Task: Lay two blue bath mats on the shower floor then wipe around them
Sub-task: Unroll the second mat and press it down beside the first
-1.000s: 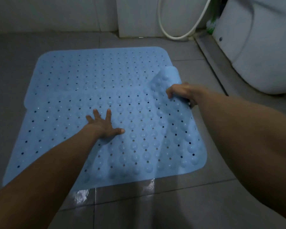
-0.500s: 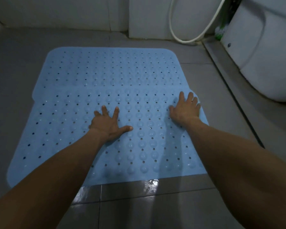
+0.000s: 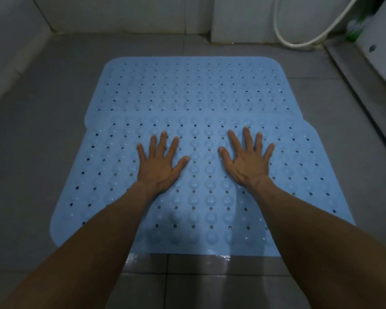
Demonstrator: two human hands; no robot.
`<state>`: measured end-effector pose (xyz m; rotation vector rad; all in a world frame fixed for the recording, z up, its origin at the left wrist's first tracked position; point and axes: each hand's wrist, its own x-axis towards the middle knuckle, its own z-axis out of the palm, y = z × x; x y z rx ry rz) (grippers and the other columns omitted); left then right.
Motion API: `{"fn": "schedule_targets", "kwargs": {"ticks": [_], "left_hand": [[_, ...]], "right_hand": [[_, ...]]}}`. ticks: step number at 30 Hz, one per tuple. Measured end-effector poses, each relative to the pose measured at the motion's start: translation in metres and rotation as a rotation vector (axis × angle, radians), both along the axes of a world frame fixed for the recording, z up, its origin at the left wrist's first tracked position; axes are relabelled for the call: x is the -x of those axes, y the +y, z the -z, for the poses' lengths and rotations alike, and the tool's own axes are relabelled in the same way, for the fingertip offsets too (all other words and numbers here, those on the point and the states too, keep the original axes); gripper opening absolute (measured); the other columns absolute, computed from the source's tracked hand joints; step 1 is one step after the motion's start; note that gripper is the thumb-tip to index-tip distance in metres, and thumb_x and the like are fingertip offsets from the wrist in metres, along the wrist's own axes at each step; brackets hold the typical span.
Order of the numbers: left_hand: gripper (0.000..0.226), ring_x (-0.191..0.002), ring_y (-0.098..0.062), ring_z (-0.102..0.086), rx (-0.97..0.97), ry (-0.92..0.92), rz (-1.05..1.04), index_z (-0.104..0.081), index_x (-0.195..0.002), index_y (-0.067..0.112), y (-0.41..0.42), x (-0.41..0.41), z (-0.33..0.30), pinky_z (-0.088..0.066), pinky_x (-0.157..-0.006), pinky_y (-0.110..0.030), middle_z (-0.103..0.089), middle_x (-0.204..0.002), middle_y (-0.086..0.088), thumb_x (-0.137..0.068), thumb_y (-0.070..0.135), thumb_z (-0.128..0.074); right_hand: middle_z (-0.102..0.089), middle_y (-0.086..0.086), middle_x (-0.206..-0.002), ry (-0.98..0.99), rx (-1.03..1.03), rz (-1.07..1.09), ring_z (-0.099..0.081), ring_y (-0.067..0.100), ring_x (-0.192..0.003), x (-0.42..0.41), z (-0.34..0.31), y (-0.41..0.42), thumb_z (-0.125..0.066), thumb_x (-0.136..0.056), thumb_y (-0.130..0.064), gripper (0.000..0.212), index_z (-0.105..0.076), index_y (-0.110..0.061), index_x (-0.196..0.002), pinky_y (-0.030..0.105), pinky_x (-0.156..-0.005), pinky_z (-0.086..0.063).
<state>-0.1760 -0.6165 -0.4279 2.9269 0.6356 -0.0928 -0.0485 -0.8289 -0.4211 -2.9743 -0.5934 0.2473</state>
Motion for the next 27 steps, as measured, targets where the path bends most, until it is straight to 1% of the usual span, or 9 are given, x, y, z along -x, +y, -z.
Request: {"fn": "schedule_targets", "kwargs": {"ticks": [13,21,27], "left_hand": [[0.077,-0.147,-0.025,0.019,-0.015,0.003,0.005,0.01,-0.152,0.037,-0.027,0.062,-0.001,0.012,-0.115,-0.058,0.019,-0.161,0.002,-0.086,0.075,0.001],[0.08,-0.147,-0.025,0.019,-0.032,0.009,-0.007,0.011,-0.152,0.035,-0.034,0.073,-0.001,0.011,-0.115,-0.059,0.02,-0.16,0.001,-0.082,0.075,0.009],[0.081,-0.147,-0.026,0.02,-0.041,0.008,-0.015,0.011,-0.153,0.035,-0.035,0.075,-0.001,0.012,-0.115,-0.058,0.021,-0.16,0.001,-0.082,0.074,0.009]], "right_hand": [[0.018,-0.004,-0.164,0.008,0.035,0.021,0.022,0.03,-0.15,0.065,-0.005,-0.025,0.0,-0.088,-0.078,0.071,0.012,-0.048,-0.152,0.064,-0.114,0.013],[0.018,-0.004,-0.164,-0.012,0.032,0.006,0.021,0.03,-0.15,0.071,-0.003,-0.029,0.0,-0.089,-0.077,0.07,0.014,-0.049,-0.151,0.064,-0.115,0.012],[0.021,-0.003,-0.164,-0.014,0.039,-0.011,0.024,0.03,-0.149,0.07,0.0,-0.03,-0.001,-0.089,-0.077,0.07,0.016,-0.049,-0.15,0.065,-0.114,0.011]]}}
